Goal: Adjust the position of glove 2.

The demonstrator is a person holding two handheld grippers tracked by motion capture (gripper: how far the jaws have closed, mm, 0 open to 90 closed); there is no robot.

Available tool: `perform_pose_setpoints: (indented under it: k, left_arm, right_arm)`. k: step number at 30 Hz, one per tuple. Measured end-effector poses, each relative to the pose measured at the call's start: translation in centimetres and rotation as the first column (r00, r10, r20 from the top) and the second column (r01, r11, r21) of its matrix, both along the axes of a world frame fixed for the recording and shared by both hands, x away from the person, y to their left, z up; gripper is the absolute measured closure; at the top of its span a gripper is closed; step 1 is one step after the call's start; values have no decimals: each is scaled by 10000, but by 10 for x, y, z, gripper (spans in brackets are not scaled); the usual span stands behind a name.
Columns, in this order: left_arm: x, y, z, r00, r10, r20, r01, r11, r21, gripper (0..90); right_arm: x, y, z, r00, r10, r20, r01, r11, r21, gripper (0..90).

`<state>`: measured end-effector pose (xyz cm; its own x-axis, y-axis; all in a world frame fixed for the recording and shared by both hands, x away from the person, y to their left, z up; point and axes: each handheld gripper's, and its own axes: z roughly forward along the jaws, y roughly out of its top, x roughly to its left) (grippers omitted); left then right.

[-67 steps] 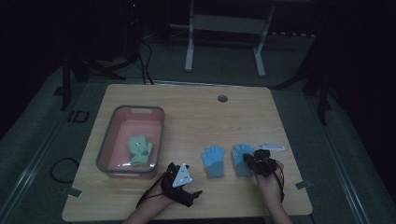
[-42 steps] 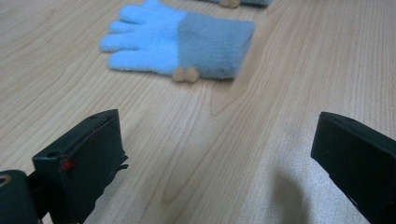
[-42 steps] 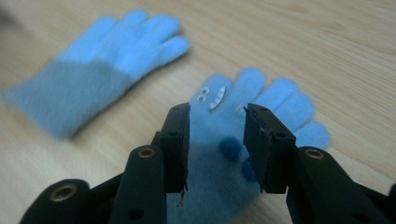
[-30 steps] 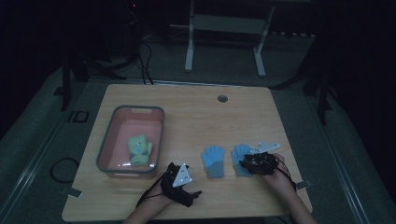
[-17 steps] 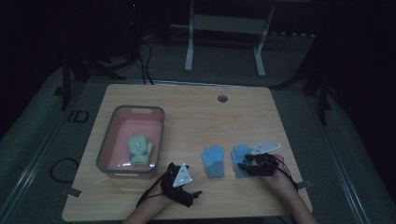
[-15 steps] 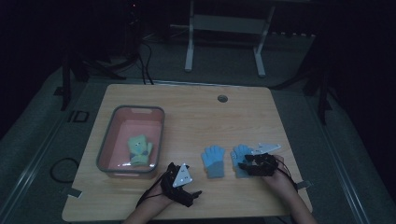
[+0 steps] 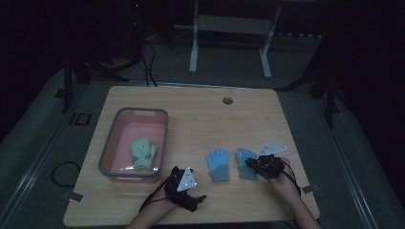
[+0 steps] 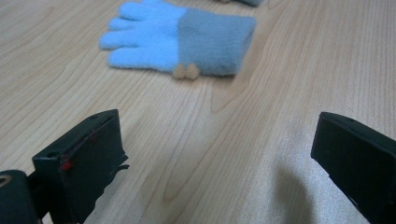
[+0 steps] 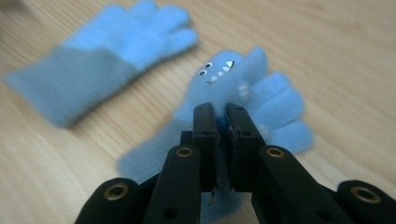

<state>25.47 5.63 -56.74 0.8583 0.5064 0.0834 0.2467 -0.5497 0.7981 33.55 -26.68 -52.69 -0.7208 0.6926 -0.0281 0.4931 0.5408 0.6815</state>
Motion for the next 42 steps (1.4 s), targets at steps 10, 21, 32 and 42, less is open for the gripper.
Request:
perform_pose_setpoints:
  k: [10,21,32,42]
  left_arm:
    - [0,0,0,10000,-14,7,14,10000,2,26]
    - [0,0,0,10000,-45,49,45,10000,5,26]
    - [-1,0,0,9999,-86,63,86,10000,-2,27]
    - [-1,0,0,10000,-79,29,79,10000,-30,26]
  right_arm:
    - [-6,25,37,9958,572,709,-595,9977,313,835]
    - [-7,57,53,9893,1152,896,-1196,9918,458,831]
    - [-9,87,36,9837,1719,528,-1722,9851,1,827]
    - [1,94,7,9853,1672,-354,-1682,9854,-275,777]
